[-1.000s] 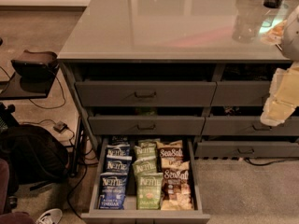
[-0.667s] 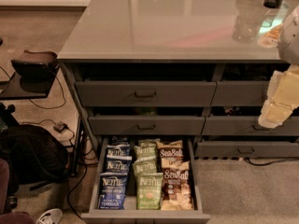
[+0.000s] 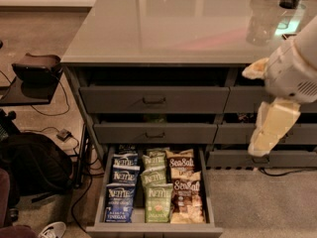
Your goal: Pick green jalapeno chip bag from bottom drawer and place on counter
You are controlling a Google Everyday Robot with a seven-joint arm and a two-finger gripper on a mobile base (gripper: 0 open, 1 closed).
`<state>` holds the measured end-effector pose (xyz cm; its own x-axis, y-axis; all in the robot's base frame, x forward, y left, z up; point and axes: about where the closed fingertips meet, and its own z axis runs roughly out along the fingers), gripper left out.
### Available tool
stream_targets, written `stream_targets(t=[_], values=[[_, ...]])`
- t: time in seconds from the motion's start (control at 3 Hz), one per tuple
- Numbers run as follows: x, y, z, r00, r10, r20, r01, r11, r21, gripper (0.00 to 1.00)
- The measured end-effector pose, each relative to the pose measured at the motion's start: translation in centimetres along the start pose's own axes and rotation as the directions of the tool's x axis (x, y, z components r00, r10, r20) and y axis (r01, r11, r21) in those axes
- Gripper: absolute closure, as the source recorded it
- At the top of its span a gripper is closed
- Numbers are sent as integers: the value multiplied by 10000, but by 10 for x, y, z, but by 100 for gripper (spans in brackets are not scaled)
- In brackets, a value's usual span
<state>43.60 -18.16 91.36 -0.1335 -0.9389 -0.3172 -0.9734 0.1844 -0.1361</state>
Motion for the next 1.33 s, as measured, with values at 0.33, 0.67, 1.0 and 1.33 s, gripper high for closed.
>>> stream_targets(t=[0.33,0.67,1.0,1.33], values=[[0,4,40,9987,-8,515,20,9997,-232,0],[4,2,76,9967,233,779,-240,9997,75,0],[12,-9,113,9918,535,1163,-602,9967,550,0],[19,-17,142,9827,751,1695,-877,9938,687,0]])
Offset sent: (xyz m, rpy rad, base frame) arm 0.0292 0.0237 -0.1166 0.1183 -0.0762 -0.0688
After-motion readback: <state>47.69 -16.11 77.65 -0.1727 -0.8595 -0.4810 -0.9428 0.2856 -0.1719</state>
